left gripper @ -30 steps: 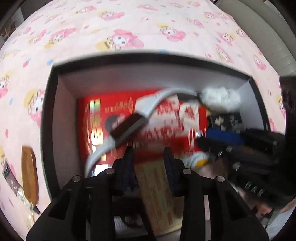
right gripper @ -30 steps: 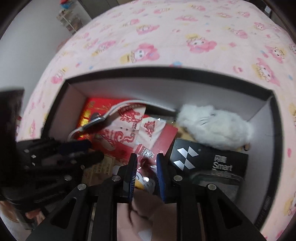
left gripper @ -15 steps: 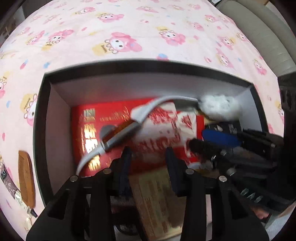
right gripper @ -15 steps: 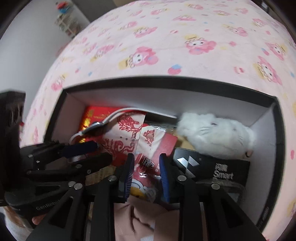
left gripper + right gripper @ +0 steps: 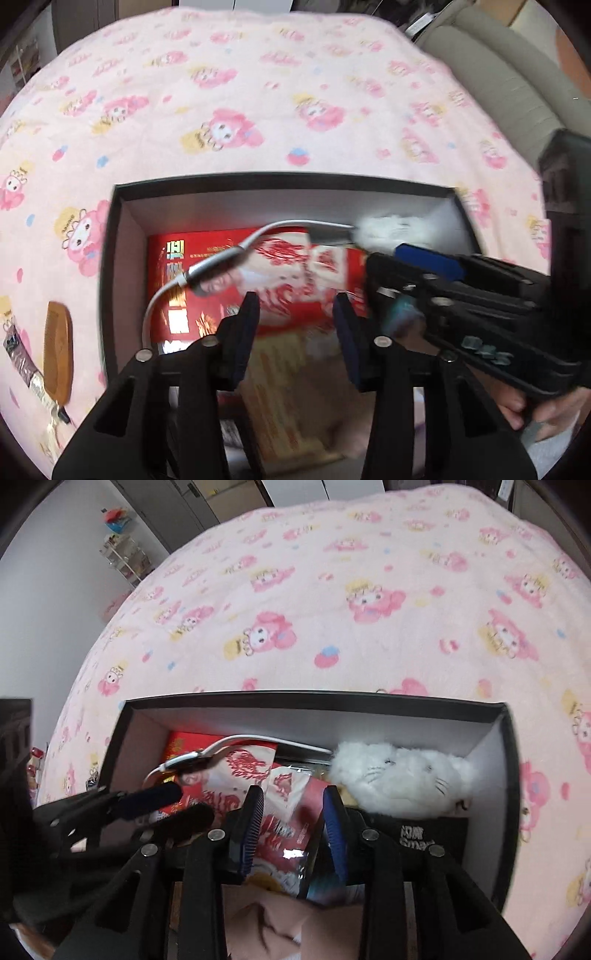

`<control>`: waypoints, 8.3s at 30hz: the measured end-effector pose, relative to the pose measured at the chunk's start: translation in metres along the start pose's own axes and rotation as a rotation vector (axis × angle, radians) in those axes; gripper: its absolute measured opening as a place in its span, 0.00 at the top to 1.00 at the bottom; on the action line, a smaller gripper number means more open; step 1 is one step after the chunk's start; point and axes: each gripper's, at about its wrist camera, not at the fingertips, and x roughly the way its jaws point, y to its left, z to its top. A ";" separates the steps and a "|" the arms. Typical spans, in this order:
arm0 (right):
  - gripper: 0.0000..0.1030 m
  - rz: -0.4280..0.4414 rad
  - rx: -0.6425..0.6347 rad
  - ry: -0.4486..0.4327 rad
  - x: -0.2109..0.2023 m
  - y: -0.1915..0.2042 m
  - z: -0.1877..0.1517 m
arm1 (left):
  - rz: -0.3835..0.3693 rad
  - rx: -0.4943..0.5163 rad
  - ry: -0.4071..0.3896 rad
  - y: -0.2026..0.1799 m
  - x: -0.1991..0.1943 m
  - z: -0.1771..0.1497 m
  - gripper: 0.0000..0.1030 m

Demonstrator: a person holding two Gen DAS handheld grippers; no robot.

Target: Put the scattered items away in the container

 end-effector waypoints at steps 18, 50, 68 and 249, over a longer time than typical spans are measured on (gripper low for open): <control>0.71 -0.005 -0.102 -0.182 -0.107 0.085 -0.103 | -0.118 0.104 -0.095 -0.005 -0.126 -0.105 0.54; 0.71 0.100 -0.330 -0.032 -0.045 0.256 -0.131 | -0.081 -0.127 -0.105 0.152 -0.179 -0.186 0.54; 0.71 0.090 -0.322 0.075 0.026 0.285 -0.102 | -0.032 -0.208 -0.027 0.227 -0.134 -0.167 0.54; 0.72 0.168 0.179 0.145 -0.041 0.014 -0.262 | -0.231 -0.331 0.114 0.064 0.012 -0.174 0.34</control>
